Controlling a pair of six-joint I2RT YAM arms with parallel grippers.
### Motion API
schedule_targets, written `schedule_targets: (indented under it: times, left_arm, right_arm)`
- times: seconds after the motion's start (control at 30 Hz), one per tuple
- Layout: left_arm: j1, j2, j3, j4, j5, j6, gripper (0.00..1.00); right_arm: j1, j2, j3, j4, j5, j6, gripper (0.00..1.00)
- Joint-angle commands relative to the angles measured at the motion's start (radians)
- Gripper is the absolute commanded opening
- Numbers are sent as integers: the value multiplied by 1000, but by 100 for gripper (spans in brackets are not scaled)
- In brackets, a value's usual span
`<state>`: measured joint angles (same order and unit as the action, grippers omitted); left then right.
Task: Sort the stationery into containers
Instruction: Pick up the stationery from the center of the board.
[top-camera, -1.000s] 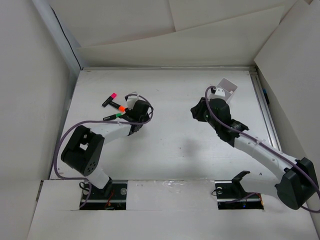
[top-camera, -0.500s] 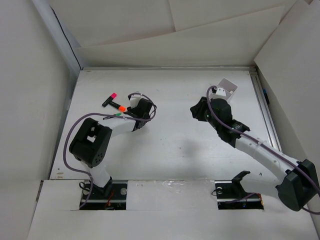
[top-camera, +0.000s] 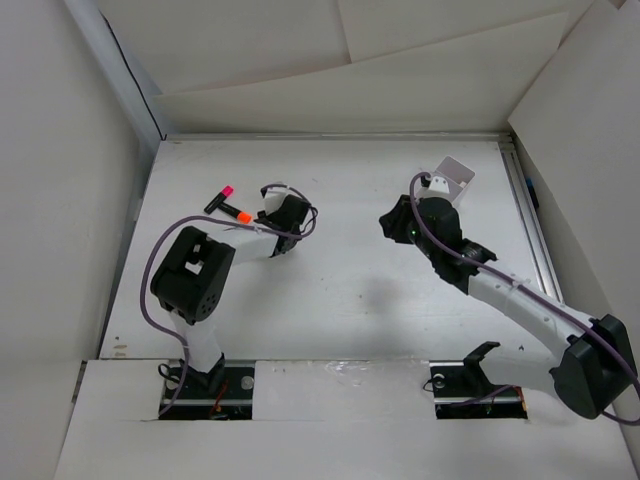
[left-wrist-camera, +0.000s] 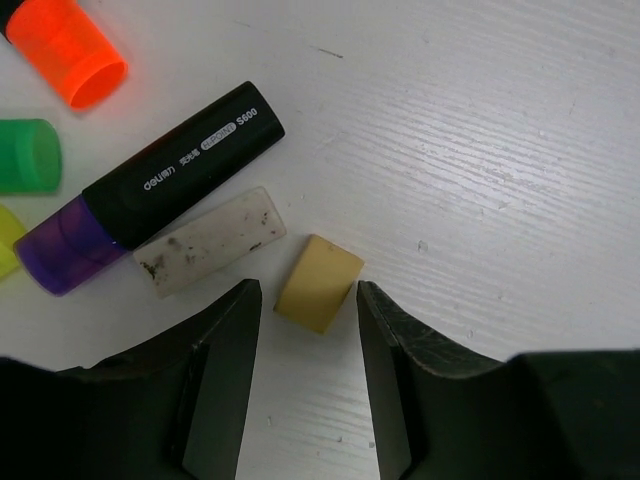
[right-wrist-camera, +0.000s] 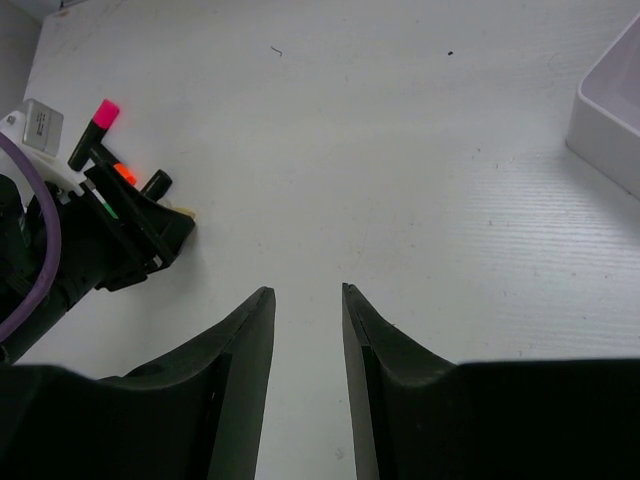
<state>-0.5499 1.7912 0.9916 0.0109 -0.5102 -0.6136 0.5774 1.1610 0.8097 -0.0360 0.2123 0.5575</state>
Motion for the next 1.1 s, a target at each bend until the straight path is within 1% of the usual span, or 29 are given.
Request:
schedule_targets:
  times: [0.0,0.03,0.1,0.13,0.23,0.3,0.33,0.37,0.4,0.43,0.53,0.57,0.6,0.67,0.73,0.77,0.83,0.87,0.9,0.93,0.97,1.0,1.03,1.07]
  left_arm:
    - [-2,22,39,-2,-39,25,39]
    - [-2,22,48,-2,-39,25,35]
    - [-2,34,59,-2,-39,34,32]
    - [-2,34,59,-2,-39,34,27]
    - [-2,34,50,18,-30,34,22]
    - [-2,34,41,18,-21,34,19]
    - [-2,25,41,18,-21,34,15]
    - [-2,14,18,18,-11,34,13]
    - [-2,1,-1,55,5,44,11]
    - [-2,-13,-17,69,16,44,11]
    - [-2,-82,-76,110,81,72,8]
    - [-16,-102,-90,124,94,84,7]
    - [-53,-146,-119,138,95,98,7]
    - [-91,-188,-140,156,85,118,7]
    - [-114,-239,-165,169,140,130,6]
    - [-114,-256,-175,199,175,130,5]
    - [-114,-312,-228,234,264,143,5]
    - [-114,-353,-249,288,336,168,4]
    - [-114,-354,-272,322,337,169,4]
    - [-114,-390,-293,355,402,182,4]
    - [-114,-404,-332,389,433,217,4]
    - [-114,-417,-343,429,456,232,4]
    - [-114,-426,-343,442,475,241,4]
    - [-130,-438,-356,455,487,251,4]
  right_arm:
    - [7,8,8,51,1,-1,39]
    - [16,-1,8,51,12,-1,39]
    - [16,-1,8,51,21,-1,39]
    - [16,-1,8,51,21,-10,39]
    - [16,-1,8,51,21,-10,40]
    - [16,-1,8,51,32,-10,46]
    - [16,-1,8,51,32,-10,49]
    - [6,8,8,51,12,-10,52]
    - [6,8,8,51,0,-10,55]
    - [6,8,8,51,-10,-10,61]
    - [-16,28,8,61,-43,-10,68]
    - [-25,28,8,61,-66,-10,68]
    - [-45,40,8,61,-121,-10,68]
    - [-60,51,8,74,-166,-10,68]
    - [-85,61,8,84,-197,2,68]
    - [-94,74,8,84,-209,2,66]
    - [-135,74,8,84,-269,2,64]
    - [-148,74,8,93,-325,2,59]
    - [-158,74,8,102,-326,2,55]
    - [-168,74,-1,102,-373,2,51]
    - [-168,84,-1,114,-395,2,45]
    - [-178,103,-1,114,-419,2,28]
    - [-179,115,14,114,-448,-10,23]
    - [-179,129,14,114,-518,-10,21]
